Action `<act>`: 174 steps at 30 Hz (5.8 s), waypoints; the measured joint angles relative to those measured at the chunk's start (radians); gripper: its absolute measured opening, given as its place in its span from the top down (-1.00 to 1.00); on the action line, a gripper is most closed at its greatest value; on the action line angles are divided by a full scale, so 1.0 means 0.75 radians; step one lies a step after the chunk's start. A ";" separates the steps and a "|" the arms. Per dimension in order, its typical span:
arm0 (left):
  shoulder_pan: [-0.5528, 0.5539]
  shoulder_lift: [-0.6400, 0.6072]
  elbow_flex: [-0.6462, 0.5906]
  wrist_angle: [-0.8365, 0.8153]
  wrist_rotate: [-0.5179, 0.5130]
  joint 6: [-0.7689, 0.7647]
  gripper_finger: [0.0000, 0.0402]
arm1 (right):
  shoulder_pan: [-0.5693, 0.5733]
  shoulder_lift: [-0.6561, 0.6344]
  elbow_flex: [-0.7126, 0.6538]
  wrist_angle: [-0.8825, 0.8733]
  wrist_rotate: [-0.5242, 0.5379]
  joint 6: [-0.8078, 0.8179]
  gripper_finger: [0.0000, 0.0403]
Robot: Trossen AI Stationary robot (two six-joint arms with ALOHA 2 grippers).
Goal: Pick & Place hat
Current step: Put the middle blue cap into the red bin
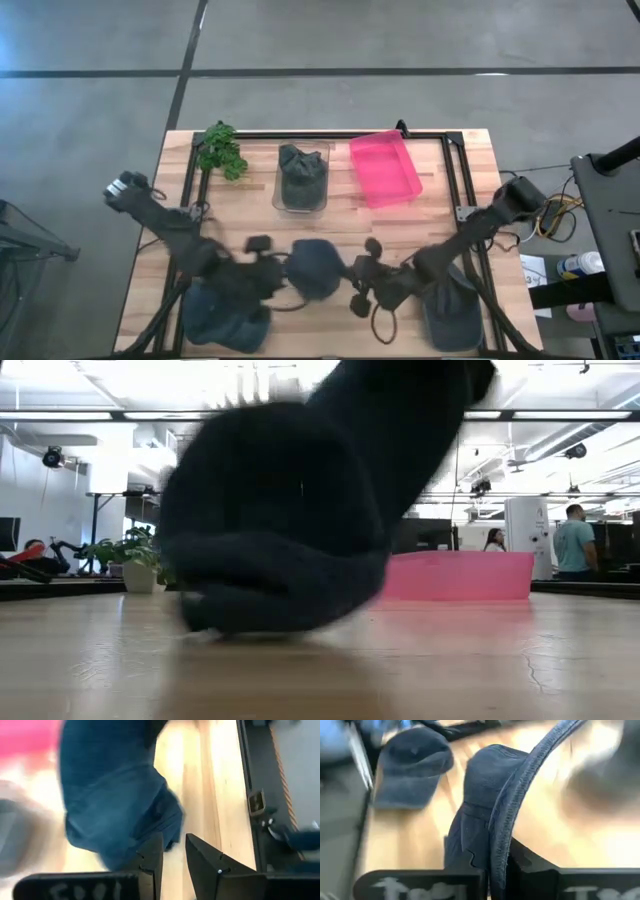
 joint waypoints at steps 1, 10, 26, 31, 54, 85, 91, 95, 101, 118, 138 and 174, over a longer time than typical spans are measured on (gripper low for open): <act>-0.034 -0.024 0.035 -0.053 -0.080 -0.042 0.61 | -0.011 -0.033 0.032 -0.052 -0.001 -0.204 0.94; -0.143 -0.136 0.223 -0.066 -0.600 -0.168 0.61 | 0.022 -0.043 0.543 -0.690 0.624 -1.919 0.93; -0.114 -0.076 0.230 0.038 -0.735 -0.059 0.61 | 0.256 0.008 0.557 -1.535 0.511 -1.526 0.93; -0.008 0.001 0.229 0.125 -0.643 -0.034 0.61 | 0.269 0.059 0.577 -1.461 0.224 -1.807 0.93; 0.265 0.342 0.321 -0.171 -0.204 0.086 0.61 | 0.367 0.155 0.634 -1.445 0.119 -1.692 0.93; 0.336 -0.080 -0.472 1.107 0.136 -0.054 0.61 | 0.423 0.150 0.859 -1.364 0.541 -1.978 0.94; 0.345 0.025 -0.303 1.153 0.137 0.024 0.61 | 0.359 0.183 0.854 -1.262 0.492 -2.027 0.94; 0.344 0.132 -0.154 0.998 0.176 0.054 0.61 | 0.322 0.210 0.852 -1.257 0.443 -2.057 0.94; 0.339 0.328 0.006 0.818 0.195 0.057 0.61 | 0.299 0.226 0.850 -1.149 0.454 -2.151 0.94; 0.353 0.320 0.071 0.635 0.191 0.197 0.61 | 0.319 0.234 0.848 -1.088 0.479 -2.105 0.94; 0.319 0.079 0.067 0.205 0.200 -0.022 0.61 | 0.298 0.231 0.849 -1.098 0.525 -2.035 0.94; 0.398 0.042 -0.138 0.610 0.072 0.267 0.61 | 0.246 0.231 0.846 -0.980 0.507 -2.192 0.94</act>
